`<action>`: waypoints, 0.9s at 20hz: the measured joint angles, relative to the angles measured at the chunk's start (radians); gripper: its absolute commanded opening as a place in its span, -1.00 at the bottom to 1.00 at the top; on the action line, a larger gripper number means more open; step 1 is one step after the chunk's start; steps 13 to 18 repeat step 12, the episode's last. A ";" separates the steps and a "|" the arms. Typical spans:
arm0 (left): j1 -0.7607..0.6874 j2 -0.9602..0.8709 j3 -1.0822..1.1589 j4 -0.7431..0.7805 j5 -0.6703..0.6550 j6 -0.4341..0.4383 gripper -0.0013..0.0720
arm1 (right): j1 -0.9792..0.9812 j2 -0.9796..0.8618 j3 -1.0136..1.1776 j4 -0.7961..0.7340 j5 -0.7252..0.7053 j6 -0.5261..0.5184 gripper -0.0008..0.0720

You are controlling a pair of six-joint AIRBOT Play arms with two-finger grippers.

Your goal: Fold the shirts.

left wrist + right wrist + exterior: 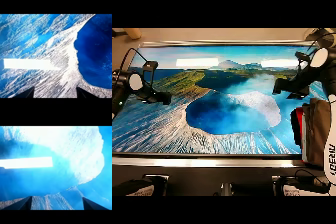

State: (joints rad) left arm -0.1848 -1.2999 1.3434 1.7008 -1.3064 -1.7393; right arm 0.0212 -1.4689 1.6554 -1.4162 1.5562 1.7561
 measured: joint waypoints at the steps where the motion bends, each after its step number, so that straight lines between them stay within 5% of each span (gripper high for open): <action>1: 0.000 0.006 -0.009 -0.002 0.021 -0.009 0.67 | 0.014 -0.010 -0.002 0.002 0.006 0.009 0.86; 18: -0.003 0.013 -0.032 -0.007 0.067 -0.034 0.67 | 0.049 -0.029 -0.005 0.006 0.023 0.032 0.86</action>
